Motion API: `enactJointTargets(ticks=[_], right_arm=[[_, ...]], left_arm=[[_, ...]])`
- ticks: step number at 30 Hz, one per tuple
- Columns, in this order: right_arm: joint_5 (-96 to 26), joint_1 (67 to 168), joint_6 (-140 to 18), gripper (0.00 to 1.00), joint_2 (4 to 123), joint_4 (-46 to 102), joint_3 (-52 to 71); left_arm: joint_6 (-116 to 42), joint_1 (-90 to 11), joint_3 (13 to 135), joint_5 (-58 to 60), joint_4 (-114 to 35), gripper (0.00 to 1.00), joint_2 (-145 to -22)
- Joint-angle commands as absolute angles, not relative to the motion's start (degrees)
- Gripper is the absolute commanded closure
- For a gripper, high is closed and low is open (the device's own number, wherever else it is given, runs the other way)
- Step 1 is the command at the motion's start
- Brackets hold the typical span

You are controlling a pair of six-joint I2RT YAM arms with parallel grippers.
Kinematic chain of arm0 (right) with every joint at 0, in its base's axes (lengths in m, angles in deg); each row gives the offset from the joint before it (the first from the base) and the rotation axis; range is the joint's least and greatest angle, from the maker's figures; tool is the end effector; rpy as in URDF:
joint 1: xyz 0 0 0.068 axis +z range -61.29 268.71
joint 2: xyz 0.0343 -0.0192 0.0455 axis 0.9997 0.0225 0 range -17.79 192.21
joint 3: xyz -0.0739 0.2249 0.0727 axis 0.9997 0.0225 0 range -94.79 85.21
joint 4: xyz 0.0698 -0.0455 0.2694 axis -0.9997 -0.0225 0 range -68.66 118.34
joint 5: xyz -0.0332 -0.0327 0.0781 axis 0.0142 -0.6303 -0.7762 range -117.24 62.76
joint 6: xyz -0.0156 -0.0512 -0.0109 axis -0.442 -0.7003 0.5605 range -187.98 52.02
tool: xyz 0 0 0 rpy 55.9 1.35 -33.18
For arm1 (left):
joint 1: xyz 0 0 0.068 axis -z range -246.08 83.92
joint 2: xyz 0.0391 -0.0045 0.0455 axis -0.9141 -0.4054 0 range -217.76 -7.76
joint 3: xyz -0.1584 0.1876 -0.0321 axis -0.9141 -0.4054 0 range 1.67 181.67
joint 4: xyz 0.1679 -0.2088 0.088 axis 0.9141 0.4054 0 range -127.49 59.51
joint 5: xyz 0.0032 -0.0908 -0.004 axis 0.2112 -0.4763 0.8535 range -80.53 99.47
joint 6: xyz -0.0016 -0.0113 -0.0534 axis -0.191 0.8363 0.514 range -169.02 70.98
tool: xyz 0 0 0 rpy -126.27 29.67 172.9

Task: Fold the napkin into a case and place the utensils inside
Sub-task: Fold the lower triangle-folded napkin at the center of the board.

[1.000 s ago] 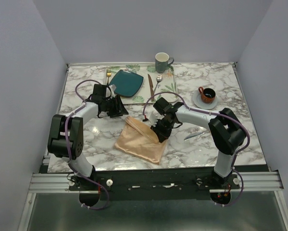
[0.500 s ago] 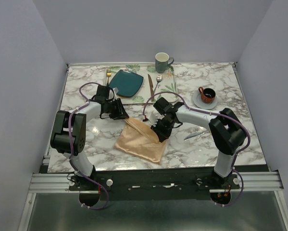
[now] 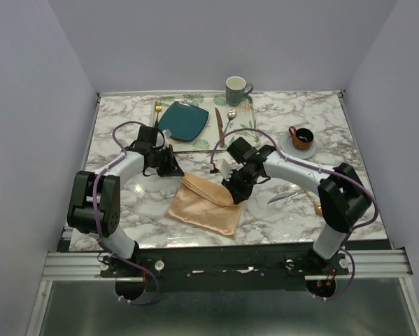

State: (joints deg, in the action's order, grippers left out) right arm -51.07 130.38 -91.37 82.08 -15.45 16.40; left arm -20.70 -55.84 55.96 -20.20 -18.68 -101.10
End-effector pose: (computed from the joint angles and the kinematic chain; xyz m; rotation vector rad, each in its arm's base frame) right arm 0.2505 0.2426 0.1578 -1.6145 2.3810 0.6599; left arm 0.3266 -0.0773 0.1399 -0.2156 2.6364 -0.9101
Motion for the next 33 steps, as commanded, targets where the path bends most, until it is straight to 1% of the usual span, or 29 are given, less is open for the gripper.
enactJointTargets(ticks=[1,11,16,23,29,33], right_arm=[[-52.46,130.64,-91.09,0.99,80.12,-18.42,16.83],[-51.5,130.64,-91.18,0.99,80.56,-17.81,19.38],[-49.83,130.72,-90.92,0.99,81.96,-16.14,20.79],[-46.58,130.72,-89.6,0.99,84.94,-12.98,21.23],[-42.18,130.72,-89.69,0.99,87.41,-11.3,19.3],[-42.09,130.72,-88.81,0.99,86.98,-11.48,18.24]], left_arm=[[-22.82,-55.62,53.88,-21.74,-14.56,1.0,-97.15],[-24.67,-55.19,48.35,-21.03,-11.56,1.0,-94.86],[-24.23,-54.83,47.03,-19.72,-13.58,1.0,-96.09],[-24.94,-54.83,48.17,-17.87,-16.39,1.0,-98.9],[-24.41,-54.92,48.78,-16.9,-18.85,0.99,-98.91],[-24.32,-55.01,48.35,-18.47,-21.58,0.99,-97.33]])
